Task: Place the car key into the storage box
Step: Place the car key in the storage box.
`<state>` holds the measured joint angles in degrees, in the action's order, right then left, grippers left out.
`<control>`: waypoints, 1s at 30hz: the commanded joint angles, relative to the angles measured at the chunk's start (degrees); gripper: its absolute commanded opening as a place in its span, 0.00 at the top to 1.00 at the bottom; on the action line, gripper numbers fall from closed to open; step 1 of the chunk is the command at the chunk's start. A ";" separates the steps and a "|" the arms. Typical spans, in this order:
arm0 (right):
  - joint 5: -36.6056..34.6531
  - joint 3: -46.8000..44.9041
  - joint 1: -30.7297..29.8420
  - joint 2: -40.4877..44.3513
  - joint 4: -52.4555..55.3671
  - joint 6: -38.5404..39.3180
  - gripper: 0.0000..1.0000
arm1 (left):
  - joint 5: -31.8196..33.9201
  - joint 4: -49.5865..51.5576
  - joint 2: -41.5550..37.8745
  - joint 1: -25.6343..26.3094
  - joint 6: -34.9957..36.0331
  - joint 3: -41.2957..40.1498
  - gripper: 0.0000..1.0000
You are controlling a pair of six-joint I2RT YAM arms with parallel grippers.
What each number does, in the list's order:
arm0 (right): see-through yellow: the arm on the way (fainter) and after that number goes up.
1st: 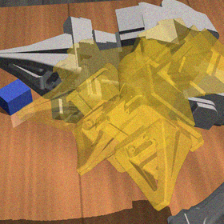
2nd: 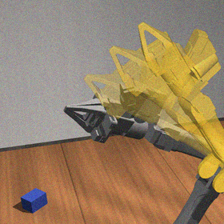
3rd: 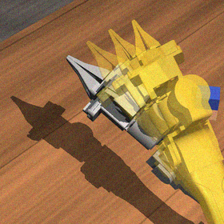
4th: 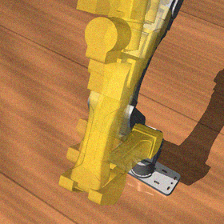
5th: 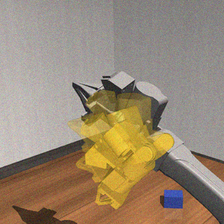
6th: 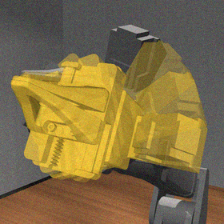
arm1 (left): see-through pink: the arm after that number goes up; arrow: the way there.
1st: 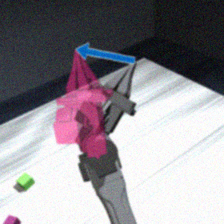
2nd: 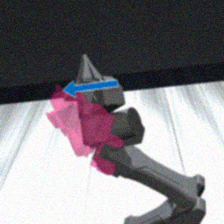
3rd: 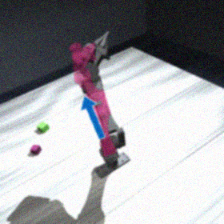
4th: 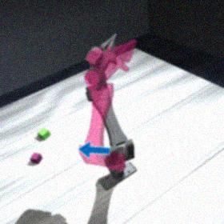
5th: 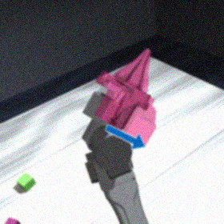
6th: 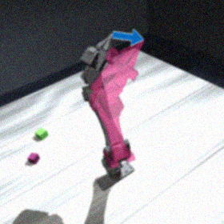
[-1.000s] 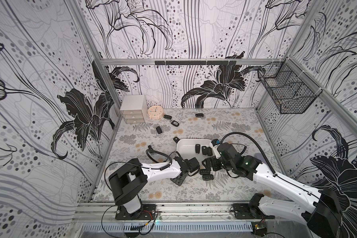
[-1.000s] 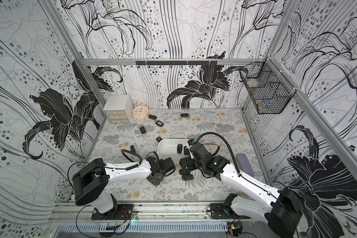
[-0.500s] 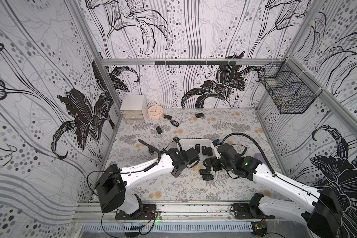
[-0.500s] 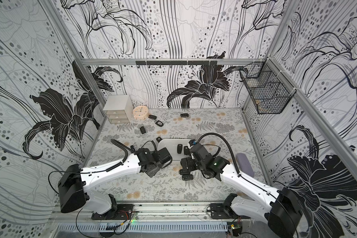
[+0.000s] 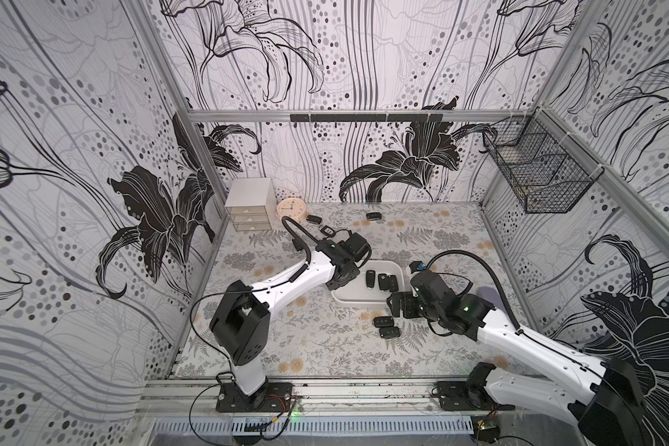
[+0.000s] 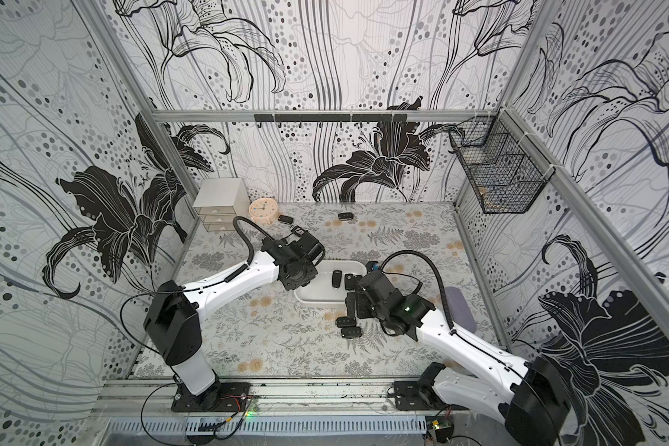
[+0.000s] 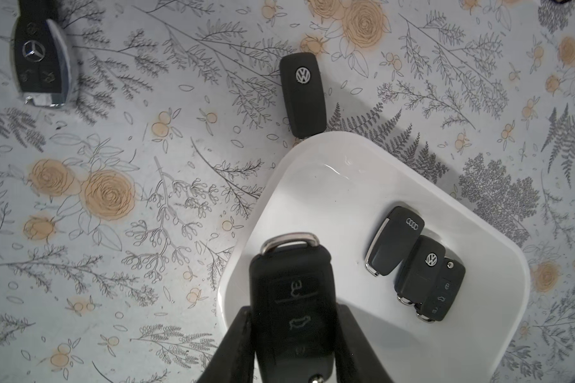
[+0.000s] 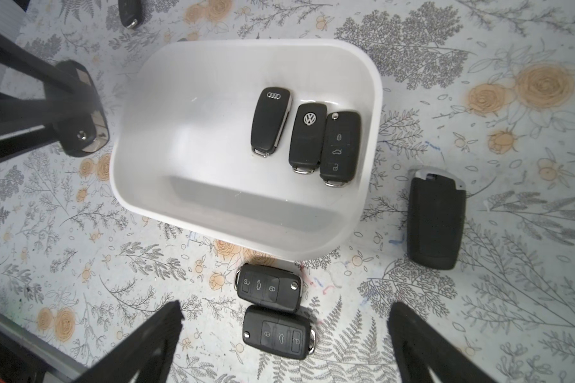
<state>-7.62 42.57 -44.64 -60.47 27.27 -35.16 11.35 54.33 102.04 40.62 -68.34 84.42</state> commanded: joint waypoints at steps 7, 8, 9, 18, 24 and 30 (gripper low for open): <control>-3.85 2.08 0.25 -0.35 4.78 -5.00 0.00 | -4.34 -5.33 8.61 -0.77 17.49 7.58 0.66; -4.02 2.35 0.26 -0.36 5.03 -5.22 0.00 | -4.65 -5.83 9.44 -0.88 18.89 8.11 0.66; -4.14 2.50 0.26 -0.35 5.32 -5.44 0.00 | -4.84 -6.13 10.22 -0.95 19.72 8.52 0.66; -4.26 3.38 0.26 -0.46 6.40 -6.77 0.00 | -8.49 -8.76 16.67 -1.68 25.25 10.78 0.66; -3.64 3.40 0.26 -0.84 6.04 -7.38 0.00 | -9.66 -9.50 19.85 -2.02 27.74 11.73 0.66; -3.72 3.85 0.26 -1.05 6.23 -7.52 0.00 | -9.60 -9.61 22.12 -2.04 29.31 13.13 0.66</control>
<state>-10.55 44.69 -44.64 -61.04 32.18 -41.41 2.00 46.17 123.63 39.03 -41.39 95.53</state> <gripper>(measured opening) 0.999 0.360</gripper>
